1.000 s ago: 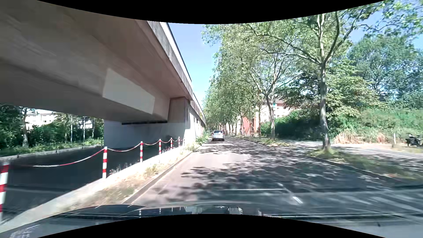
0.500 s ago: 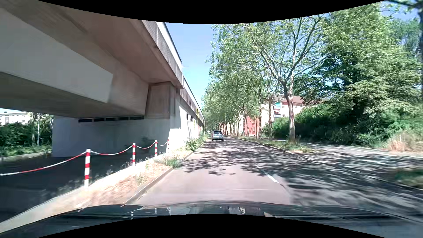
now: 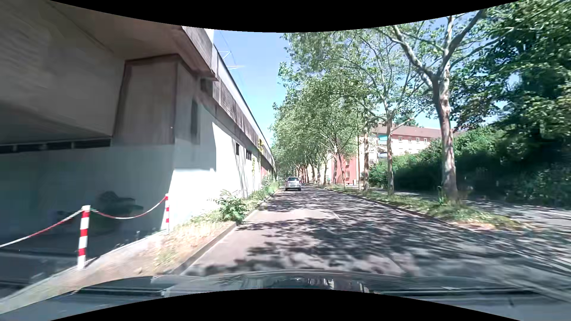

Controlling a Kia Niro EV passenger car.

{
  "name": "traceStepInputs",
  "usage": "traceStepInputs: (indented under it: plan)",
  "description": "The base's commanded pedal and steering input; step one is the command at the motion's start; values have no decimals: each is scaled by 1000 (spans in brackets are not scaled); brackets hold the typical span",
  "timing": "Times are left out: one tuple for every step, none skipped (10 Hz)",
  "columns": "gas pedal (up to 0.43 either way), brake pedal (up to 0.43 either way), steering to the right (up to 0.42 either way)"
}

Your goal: Follow the waypoints while adhering to traffic rules and regulations

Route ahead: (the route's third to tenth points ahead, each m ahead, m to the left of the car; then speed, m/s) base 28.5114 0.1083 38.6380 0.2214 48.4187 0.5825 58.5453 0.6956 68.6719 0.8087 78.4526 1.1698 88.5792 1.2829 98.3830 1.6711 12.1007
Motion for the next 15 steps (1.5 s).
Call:
traceStepInputs:
  plan:
    - [118, 0, -2]
    - [118, 0, -2]
    - [118, 0, -2]
    - [118, 0, -2]
    - [118, 0, -2]
    - [118, 0, -2]
    - [118, 0, -2]
    - [118, 0, -3]
    - [110, 0, -2]
    - [110, 0, -2]
    - [110, 0, -3]
    - [110, 0, -3]
    - [110, 0, -4]
    - [87, 0, -4]
    - [87, 0, -4]
